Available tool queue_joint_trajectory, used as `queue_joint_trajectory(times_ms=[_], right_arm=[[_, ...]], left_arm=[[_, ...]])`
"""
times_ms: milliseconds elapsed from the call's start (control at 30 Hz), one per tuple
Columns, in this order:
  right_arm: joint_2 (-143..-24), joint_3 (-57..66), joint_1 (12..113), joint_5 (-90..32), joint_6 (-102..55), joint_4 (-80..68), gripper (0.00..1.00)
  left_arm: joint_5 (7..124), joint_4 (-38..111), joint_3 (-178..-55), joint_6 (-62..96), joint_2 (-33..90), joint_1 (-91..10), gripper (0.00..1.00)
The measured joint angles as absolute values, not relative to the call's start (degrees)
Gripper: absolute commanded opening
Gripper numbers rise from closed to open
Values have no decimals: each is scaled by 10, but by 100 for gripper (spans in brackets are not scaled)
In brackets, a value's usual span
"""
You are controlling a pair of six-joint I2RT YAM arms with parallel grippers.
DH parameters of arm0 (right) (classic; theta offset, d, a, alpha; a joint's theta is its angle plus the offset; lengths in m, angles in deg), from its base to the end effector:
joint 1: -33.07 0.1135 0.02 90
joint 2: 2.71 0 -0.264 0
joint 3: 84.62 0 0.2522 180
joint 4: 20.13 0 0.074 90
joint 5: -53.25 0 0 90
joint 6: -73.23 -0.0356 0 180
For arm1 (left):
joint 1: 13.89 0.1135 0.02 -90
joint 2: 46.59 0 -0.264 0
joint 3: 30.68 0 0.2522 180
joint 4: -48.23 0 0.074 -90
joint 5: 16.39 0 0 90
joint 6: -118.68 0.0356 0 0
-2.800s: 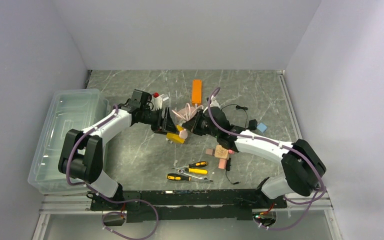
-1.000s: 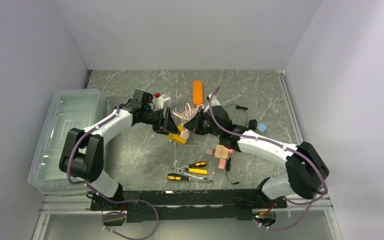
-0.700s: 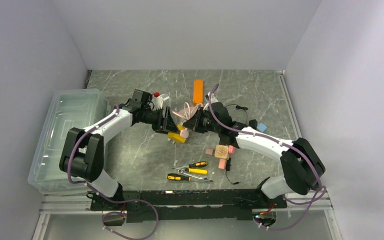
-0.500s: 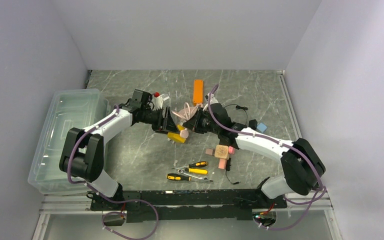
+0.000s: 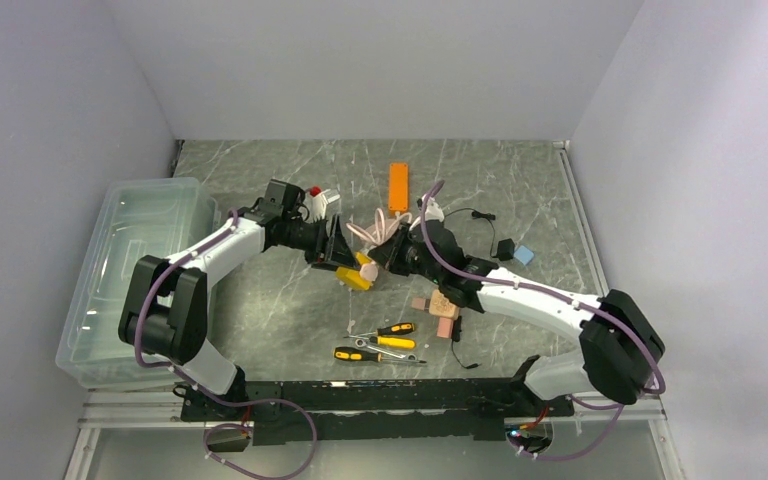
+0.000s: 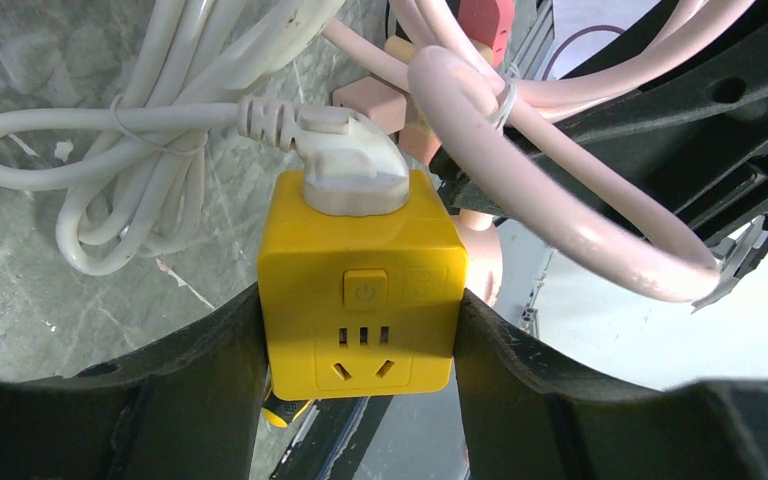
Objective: Pull the plug off the socket
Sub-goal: Remove the plug from the socket.
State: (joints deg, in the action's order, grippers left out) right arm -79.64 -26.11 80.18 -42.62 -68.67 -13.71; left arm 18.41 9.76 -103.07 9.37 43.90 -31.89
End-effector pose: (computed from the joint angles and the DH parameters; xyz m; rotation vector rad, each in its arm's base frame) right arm 0.2061 0.2165 0.2450 0.1600 2.1420 0.9718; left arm 0.2895 -0.1248 0.2204 0.3653 2.5140 -1.4841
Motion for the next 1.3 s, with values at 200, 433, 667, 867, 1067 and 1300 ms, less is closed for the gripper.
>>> queue_joint_trajectory(times_ms=[200,433,667,867,1067,1300], right_arm=[[-807,-252,765,-357,-685,-122,0],[-846,-235,729,-278,-684,-124,0],[-850,-238,728,-273,-685,-137,0],[-832,-250,753,-319,-686,-160,0],[-799,-269,790,-394,-678,-163,0],[-794,-269,780,-376,-678,-155,0]], left_arm=[[217,100,-1034,106,429,-340,0],[280,96,-1039,127,416,-355,0],[282,93,-1039,120,417,-349,0],[231,96,-1037,98,427,-321,0],[195,95,-1032,93,432,-315,0],[189,98,-1032,95,432,-316,0]])
